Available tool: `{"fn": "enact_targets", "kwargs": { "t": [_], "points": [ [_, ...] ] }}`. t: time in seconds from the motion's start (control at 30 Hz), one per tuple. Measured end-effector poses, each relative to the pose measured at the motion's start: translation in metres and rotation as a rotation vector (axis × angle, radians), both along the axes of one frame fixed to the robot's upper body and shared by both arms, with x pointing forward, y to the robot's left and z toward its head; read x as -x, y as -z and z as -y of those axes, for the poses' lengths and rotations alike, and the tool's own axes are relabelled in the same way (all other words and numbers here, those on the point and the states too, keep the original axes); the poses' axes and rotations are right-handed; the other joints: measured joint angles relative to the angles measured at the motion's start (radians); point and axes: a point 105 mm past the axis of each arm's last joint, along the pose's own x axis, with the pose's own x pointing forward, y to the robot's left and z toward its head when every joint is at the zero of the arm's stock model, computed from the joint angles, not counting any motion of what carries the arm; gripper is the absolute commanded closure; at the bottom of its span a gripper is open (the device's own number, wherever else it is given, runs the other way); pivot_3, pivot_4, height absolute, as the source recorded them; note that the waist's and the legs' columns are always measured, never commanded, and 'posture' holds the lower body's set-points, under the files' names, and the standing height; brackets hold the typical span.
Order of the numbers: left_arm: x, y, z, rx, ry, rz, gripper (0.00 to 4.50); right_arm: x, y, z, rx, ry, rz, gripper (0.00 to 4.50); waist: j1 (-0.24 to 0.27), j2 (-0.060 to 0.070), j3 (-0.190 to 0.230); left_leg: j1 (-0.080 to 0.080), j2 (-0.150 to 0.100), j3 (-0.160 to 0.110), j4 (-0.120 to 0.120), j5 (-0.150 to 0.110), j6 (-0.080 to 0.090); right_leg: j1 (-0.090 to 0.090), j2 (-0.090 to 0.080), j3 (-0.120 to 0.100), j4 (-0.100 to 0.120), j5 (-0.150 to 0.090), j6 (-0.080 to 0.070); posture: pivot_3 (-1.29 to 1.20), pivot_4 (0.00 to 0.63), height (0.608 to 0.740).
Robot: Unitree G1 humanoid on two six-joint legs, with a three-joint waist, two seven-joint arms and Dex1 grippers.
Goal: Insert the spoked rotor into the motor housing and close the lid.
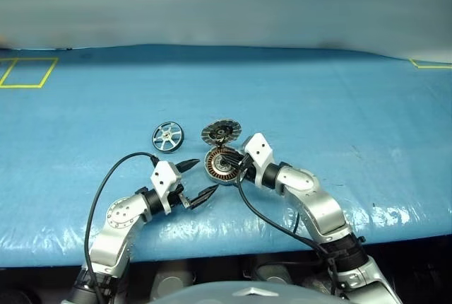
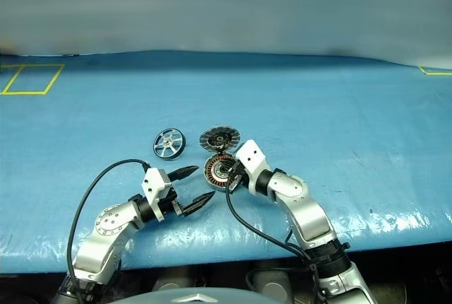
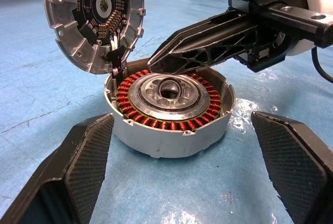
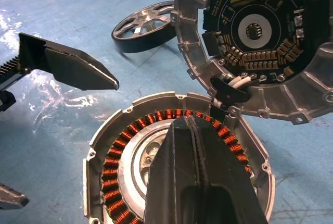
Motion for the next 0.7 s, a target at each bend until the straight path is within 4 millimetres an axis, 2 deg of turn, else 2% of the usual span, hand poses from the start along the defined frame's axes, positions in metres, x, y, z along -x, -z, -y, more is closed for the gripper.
{"fn": "enact_targets", "kwargs": {
  "t": [0.47, 0.7],
  "points": [
    [-0.0003, -0.0006, 0.0006, 0.003, 0.001, 0.001, 0.00, -0.0023, 0.0059, -0.0006, 0.101, -0.006, 0.063, 4.49, 0.000, 0.000, 0.000, 0.001, 0.000, 0.000, 0.000, 0.000, 0.000, 0.001, 0.000, 0.000, 0.000, 0.000, 0.000, 0.00, 0.150, 0.740],
    [-0.0005, -0.0008, 0.0009, 0.004, 0.001, 0.002, 0.00, -0.0019, 0.0081, -0.0044, 0.216, -0.045, 0.147, 4.49, 0.000, 0.000, -0.001, 0.003, 0.000, 0.000, 0.000, 0.000, 0.000, 0.002, 0.000, 0.000, 0.000, -0.001, 0.001, 0.00, 0.150, 0.740]
  ]
}}
